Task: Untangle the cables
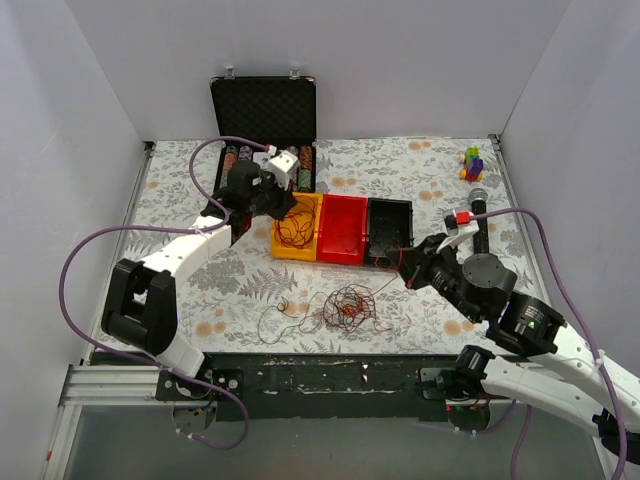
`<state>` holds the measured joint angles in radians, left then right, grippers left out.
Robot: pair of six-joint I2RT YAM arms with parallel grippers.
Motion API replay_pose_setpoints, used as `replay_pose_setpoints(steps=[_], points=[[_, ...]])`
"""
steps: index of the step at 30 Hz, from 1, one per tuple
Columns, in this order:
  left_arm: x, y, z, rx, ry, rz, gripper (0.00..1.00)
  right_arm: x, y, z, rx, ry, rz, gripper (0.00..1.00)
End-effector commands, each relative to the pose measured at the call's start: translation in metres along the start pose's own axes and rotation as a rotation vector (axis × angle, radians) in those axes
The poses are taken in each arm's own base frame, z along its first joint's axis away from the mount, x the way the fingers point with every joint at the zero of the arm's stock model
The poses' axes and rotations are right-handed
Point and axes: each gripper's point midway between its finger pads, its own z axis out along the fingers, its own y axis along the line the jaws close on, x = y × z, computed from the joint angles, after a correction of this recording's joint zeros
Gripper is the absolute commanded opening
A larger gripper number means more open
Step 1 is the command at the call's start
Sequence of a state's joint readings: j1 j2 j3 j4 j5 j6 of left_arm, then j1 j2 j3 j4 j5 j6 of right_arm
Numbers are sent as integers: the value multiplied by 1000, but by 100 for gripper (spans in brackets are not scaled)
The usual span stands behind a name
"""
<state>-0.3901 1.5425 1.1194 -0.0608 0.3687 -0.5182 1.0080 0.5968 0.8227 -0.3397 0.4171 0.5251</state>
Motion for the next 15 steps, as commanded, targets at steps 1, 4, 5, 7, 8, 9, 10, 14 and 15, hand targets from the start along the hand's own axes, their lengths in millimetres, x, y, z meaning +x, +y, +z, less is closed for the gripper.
replay_pose_setpoints(steps=[1,4,5,7,8,9,10,14,15], points=[[-9,24,2,-130,-84,16,0,-26,7,-9,-13,-64,37,1],[-5,36,6,-186,-77,15,0,-26,8,-9,-19,-66,45,1],[-4,40,8,-208,-74,19,0,-25,8,-9,-21,-63,46,1],[0,48,10,-249,-65,28,0,-26,10,-8,-26,-63,48,1],[1,50,11,-263,-67,39,0,-26,10,-9,-29,-62,50,1],[4,50,12,-256,-59,49,0,-26,10,-8,-28,-60,48,1],[10,48,14,-244,-41,57,2,-25,10,-7,-27,-58,48,1],[34,33,24,-185,47,86,13,-28,12,-6,-27,-58,45,1],[40,31,27,-181,76,86,15,-29,13,-6,-28,-59,46,1]])
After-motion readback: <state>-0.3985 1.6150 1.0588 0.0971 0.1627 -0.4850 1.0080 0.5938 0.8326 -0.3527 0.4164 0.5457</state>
